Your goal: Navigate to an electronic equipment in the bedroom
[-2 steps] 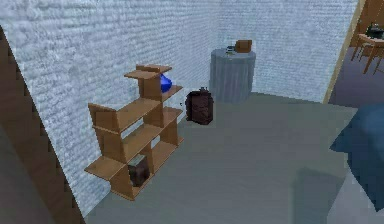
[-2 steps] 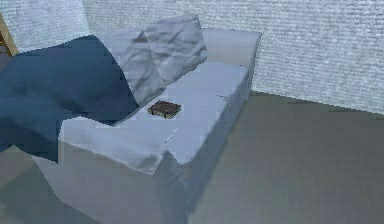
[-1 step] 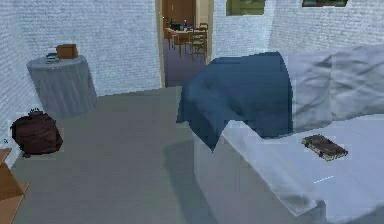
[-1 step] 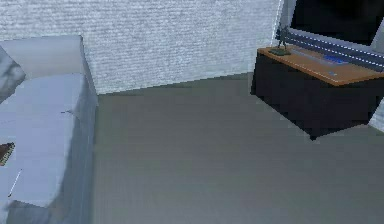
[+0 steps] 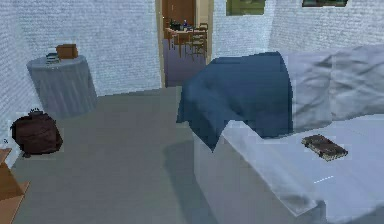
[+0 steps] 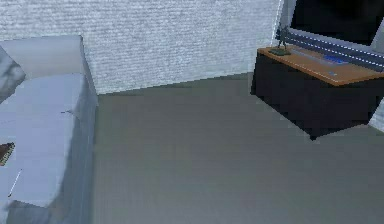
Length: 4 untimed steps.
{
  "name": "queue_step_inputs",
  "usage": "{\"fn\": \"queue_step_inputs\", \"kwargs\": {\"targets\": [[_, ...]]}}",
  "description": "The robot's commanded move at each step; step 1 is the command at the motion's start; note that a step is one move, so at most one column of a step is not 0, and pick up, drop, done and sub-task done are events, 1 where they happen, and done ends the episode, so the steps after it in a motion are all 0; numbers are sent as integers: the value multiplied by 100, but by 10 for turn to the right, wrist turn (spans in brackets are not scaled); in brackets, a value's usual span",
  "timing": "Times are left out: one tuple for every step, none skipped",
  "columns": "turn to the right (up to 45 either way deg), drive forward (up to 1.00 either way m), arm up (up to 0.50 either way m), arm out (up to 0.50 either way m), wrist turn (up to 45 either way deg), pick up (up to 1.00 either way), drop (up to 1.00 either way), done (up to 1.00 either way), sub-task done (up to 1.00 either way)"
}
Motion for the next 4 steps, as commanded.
{"fn": "queue_step_inputs", "kwargs": {"targets": [[-150,0,0,0,0,0,0,0,0],[0,100,0,0,0,0,0,0,0],[0,65,0,0,0,0,0,0,0],[-450,0,0,0,0,0,0,0,0]]}}
